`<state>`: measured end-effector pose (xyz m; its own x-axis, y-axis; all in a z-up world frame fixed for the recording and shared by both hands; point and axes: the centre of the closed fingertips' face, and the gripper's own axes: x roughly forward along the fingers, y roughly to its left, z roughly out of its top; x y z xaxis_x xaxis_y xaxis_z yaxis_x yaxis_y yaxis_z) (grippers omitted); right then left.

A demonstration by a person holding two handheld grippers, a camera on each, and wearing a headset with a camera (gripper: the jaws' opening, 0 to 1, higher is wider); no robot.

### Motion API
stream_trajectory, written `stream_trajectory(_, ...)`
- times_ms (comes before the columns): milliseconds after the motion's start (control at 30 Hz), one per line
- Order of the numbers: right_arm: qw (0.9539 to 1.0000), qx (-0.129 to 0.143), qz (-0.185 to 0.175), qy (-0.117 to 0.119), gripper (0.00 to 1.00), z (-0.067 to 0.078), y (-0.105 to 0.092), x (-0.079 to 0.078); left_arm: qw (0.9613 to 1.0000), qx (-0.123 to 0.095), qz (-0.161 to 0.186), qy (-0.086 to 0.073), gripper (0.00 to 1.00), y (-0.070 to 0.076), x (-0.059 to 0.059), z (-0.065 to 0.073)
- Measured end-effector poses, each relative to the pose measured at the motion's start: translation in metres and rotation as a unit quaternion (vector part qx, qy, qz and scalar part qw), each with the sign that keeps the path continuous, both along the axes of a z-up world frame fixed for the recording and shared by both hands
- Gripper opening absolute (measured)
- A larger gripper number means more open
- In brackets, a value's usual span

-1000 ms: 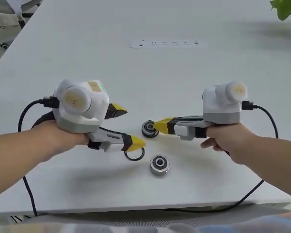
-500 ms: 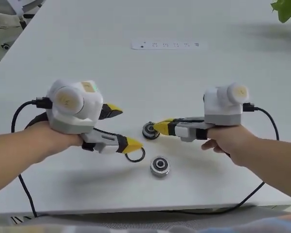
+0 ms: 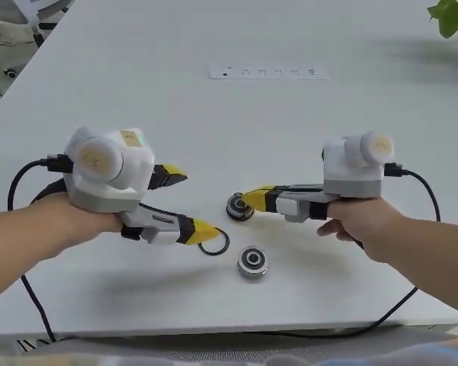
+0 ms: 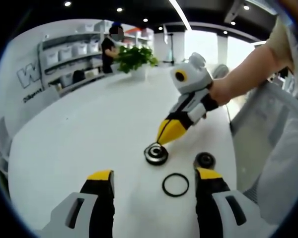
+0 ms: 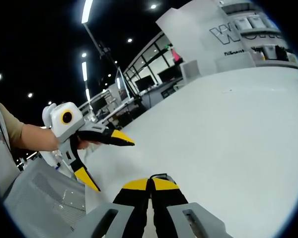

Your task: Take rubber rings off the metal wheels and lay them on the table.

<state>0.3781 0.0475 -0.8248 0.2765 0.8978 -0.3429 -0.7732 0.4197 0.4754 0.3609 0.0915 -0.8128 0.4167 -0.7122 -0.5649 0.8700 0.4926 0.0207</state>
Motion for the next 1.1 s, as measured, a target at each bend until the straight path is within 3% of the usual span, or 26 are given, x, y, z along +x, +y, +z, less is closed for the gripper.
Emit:
stream_trajectory(367,1.0000,0.005,0.001,0.000,0.00,0.002,0.002,-0.001,1.0000,0.000,0.003,0.001,0.67,0.004,-0.003,0.000)
stream_trajectory(400,0.9995,0.032,-0.004,0.001,0.00,0.011,0.005,0.001,1.0000,0.001,0.003,0.001,0.67,0.005,-0.003,-0.001)
stream_trajectory(1100,0.9989,0.046,0.003,0.000,0.00,0.027,0.012,-0.003,1.0000,-0.002,-0.001,-0.002,0.71,0.014,-0.012,0.007)
